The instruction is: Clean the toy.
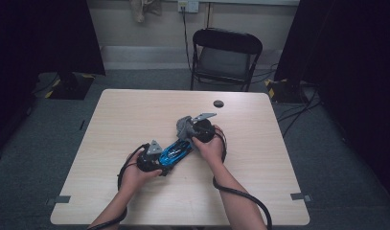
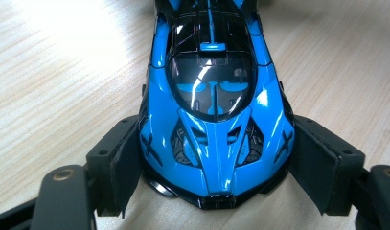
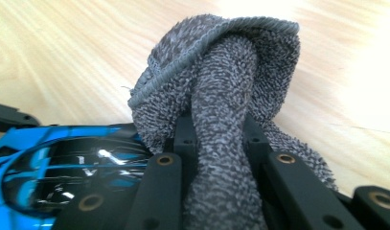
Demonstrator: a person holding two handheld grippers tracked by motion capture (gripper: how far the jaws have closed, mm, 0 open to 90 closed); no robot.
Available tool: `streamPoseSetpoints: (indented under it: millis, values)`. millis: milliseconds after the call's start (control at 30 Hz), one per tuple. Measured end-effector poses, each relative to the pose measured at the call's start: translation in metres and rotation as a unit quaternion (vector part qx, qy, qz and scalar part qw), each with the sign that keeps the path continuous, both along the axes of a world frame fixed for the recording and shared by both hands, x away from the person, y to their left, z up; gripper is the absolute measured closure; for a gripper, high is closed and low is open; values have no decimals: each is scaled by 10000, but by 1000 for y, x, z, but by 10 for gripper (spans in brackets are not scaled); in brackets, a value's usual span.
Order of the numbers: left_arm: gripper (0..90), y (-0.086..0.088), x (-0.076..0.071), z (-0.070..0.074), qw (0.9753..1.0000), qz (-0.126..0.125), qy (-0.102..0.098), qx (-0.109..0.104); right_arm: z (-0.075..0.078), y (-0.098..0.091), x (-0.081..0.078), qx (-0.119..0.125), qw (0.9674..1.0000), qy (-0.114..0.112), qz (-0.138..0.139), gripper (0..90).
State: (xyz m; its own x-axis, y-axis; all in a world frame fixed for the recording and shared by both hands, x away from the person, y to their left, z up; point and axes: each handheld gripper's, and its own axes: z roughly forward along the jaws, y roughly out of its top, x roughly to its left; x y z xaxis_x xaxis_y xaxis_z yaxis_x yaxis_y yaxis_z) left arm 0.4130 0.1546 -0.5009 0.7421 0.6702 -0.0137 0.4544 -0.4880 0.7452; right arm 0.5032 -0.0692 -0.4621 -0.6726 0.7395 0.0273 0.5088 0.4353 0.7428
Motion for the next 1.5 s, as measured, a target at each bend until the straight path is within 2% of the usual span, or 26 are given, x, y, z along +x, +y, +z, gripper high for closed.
streamPoseSetpoints:
  millis: [67, 167, 233, 333, 400, 467, 500, 567, 633, 767, 867, 1000, 1100, 1167, 1300, 1500]
  values:
    - [243, 0, 0, 0, 10000, 0, 1, 1, 0, -4, 2, 6, 10000, 13, -46, 750]
    - [243, 0, 0, 0, 10000, 1, 0, -1, -1, -6, 4, -124, 9999, -9, -61, 751]
    - [243, 0, 0, 0, 10000, -1, 1, 0, -1, -10, 5, -82, 9999, 22, -102, 751]
    - [243, 0, 0, 0, 10000, 0, 0, 0, -5, -17, 7, -353, 9990, 21, -264, 752]
    - [243, 0, 0, 0, 10000, 0, 0, -1, -7, -20, 9, -403, 9987, 34, -315, 751]
    - [242, 0, 0, 0, 10000, 0, 0, -1, -11, -28, 10, -352, 9983, 95, -461, 752]
    - [242, 0, 0, 0, 10000, 0, 3, -5, -13, -38, 11, -347, 9973, 129, -627, 752]
    - [242, 0, 0, 0, 10000, 0, 3, -4, -14, -46, 11, -263, 9969, 125, -725, 752]
    - [242, 0, 0, 0, 10000, -1, 2, -3, -12, -53, 11, -187, 9965, 143, -807, 752]
    - [242, 0, 0, 0, 10000, -1, 2, -3, -7, -57, 9, -90, 9967, 117, -802, 751]
    - [243, 0, 0, 0, 10000, 0, 1, -2, 1, -55, 3, -64, 9976, 15, -692, 751]
    - [242, 0, 0, 0, 10000, 0, 1, -2, 13, -47, -5, 89, 9987, -69, -501, 750]
    - [242, 0, 0, 0, 10000, 0, 2, -2, 24, -34, -14, 313, 9992, -97, -244, 750]
    - [242, 0, 0, 0, 10000, 1, 2, -2, 26, -31, -16, 327, 9992, -109, -189, 750]
    - [242, 0, 0, 0, 10000, 1, 1, -1, 32, -13, -28, 296, 9994, -142, 135, 750]
    - [243, 0, 0, 0, 10000, 0, 0, 0, 31, 8, -42, 302, 9984, -108, 466, 750]
